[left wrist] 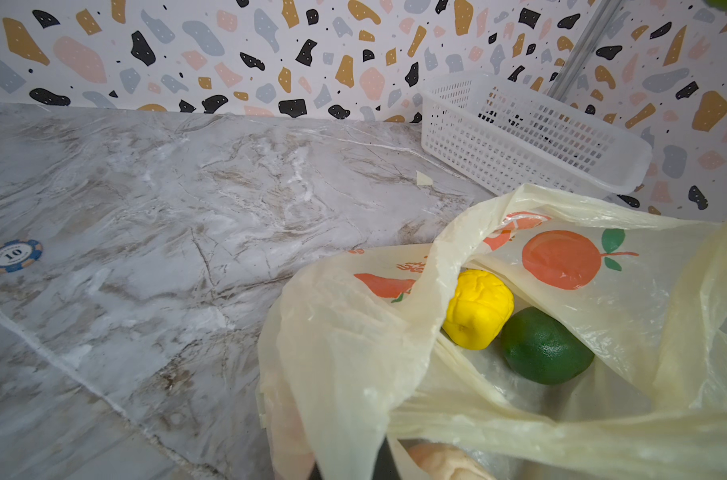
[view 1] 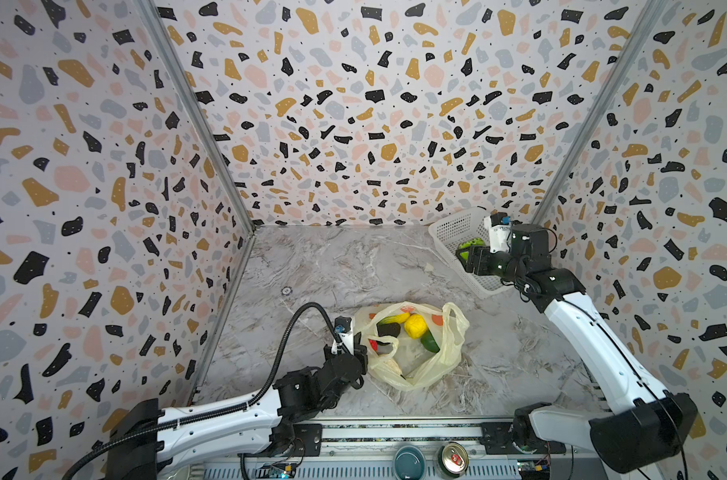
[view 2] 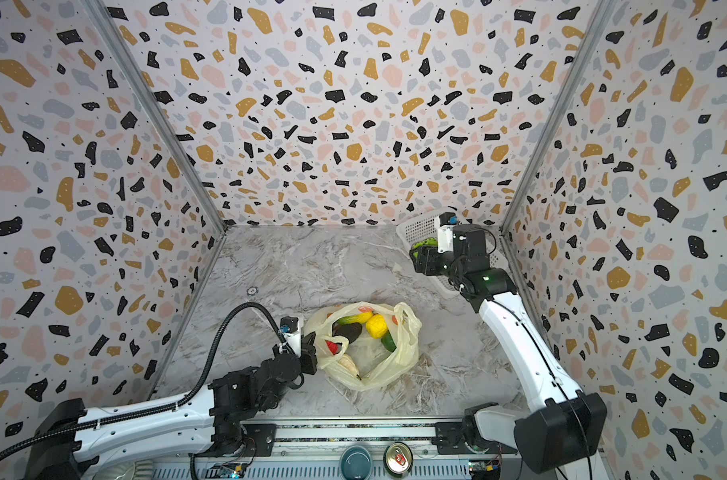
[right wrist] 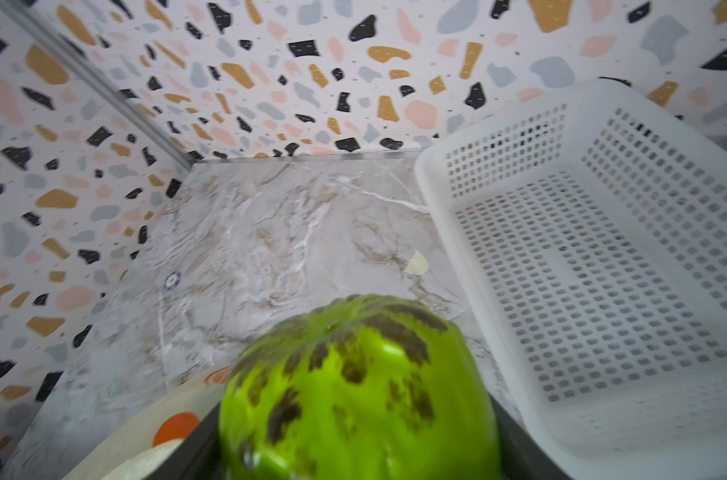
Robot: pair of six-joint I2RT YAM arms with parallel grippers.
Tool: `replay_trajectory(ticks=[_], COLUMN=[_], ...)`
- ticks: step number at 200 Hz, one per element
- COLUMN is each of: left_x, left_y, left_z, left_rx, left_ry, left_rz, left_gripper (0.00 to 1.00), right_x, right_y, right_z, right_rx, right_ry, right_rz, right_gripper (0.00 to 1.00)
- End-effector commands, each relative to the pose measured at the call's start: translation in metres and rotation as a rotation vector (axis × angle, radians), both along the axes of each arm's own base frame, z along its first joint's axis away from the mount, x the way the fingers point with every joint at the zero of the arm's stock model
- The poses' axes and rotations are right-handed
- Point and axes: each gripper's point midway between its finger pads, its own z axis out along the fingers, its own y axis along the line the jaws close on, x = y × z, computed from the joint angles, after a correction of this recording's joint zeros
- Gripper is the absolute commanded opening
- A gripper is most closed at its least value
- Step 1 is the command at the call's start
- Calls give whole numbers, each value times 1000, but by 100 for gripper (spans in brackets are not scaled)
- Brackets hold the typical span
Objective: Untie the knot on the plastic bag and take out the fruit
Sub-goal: 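Carry the green custard apple over the white basket with the right gripper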
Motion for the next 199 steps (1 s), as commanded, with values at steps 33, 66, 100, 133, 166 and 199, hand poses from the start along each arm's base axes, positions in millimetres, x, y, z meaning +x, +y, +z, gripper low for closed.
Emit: replay_trajectory(ticks=[33, 66, 100, 133, 166, 199], left_x=[2, 2, 1, 1, 0, 0], left_y=[-3, -3, -4, -3, -2, -1], left_z=[18, 19, 19, 19, 20, 18], left_rx=[-41, -49, -51, -49, -53, -49], left_ry=[-38, -41, -40, -43, -51, -48], left_rz=[0, 0, -4, -8, -14, -13], left_gripper=[0, 0, 0, 0, 0, 0], right_x=[91, 129, 139, 136, 130, 119], right_y=[-67, -88, -93, -97, -96, -87], right_z=[-62, -120, -153, -161, -151, -124], right_rx=[-17, -96, -120, -151, -148, -117], right_ry=[41, 149, 213, 245, 235, 207], right_rz=[-205, -272, -284, -289, -284, -252], right_gripper=[59, 60, 65, 84, 90, 91])
